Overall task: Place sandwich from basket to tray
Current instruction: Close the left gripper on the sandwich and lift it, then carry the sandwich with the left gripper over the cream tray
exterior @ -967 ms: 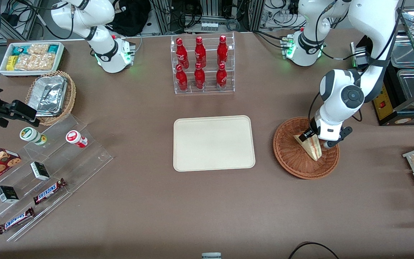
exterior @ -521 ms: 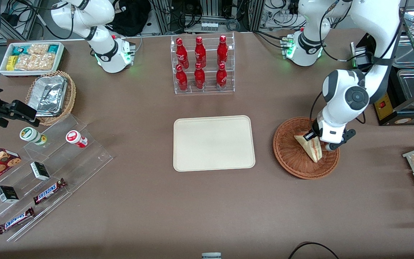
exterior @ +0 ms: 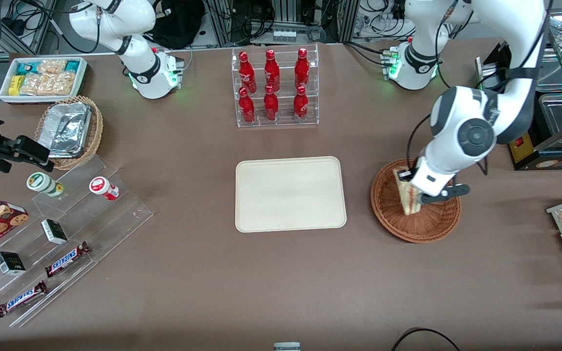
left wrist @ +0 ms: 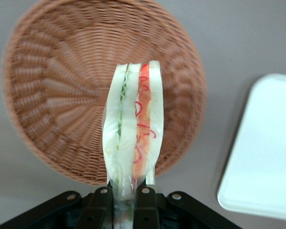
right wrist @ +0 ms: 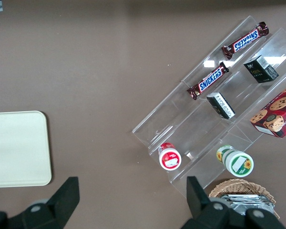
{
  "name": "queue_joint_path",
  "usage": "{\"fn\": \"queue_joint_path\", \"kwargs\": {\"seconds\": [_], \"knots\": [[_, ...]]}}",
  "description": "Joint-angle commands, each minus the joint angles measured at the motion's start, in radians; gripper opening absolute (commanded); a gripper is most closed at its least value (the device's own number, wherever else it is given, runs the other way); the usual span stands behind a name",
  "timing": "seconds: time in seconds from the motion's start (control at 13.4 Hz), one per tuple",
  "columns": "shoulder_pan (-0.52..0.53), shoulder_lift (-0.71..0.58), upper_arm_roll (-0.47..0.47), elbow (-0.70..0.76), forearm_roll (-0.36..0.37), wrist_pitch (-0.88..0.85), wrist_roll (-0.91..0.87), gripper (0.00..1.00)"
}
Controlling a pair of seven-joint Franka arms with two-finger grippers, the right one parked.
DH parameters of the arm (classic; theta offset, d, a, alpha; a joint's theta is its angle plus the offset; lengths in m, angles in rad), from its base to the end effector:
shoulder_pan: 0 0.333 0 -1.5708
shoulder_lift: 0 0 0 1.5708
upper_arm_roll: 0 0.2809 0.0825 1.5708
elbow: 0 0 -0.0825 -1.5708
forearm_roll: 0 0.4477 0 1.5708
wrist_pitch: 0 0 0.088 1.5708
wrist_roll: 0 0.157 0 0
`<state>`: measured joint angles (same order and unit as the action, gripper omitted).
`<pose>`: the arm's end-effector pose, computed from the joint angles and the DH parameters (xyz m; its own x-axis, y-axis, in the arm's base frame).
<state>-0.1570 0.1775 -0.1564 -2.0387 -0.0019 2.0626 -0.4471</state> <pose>0.5714 -0.1870 0.2242 0.9795 0.1360 -0.1486 0.1316 -0.9905 -0.0391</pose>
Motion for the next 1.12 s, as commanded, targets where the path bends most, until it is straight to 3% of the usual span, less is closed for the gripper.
{"fn": "queue_joint_path", "kwargs": {"seconds": [0.0,0.6,1.04], "knots": [[-0.1,0.071,0.005,0.089,0.002,-0.022,-0.02,0.08],[-0.355,0.324,0.005,0.362,0.003,-0.012,-0.338,0.07],[-0.489,0.459,0.008,0.521,0.005,-0.001,-0.508,0.07]]}}
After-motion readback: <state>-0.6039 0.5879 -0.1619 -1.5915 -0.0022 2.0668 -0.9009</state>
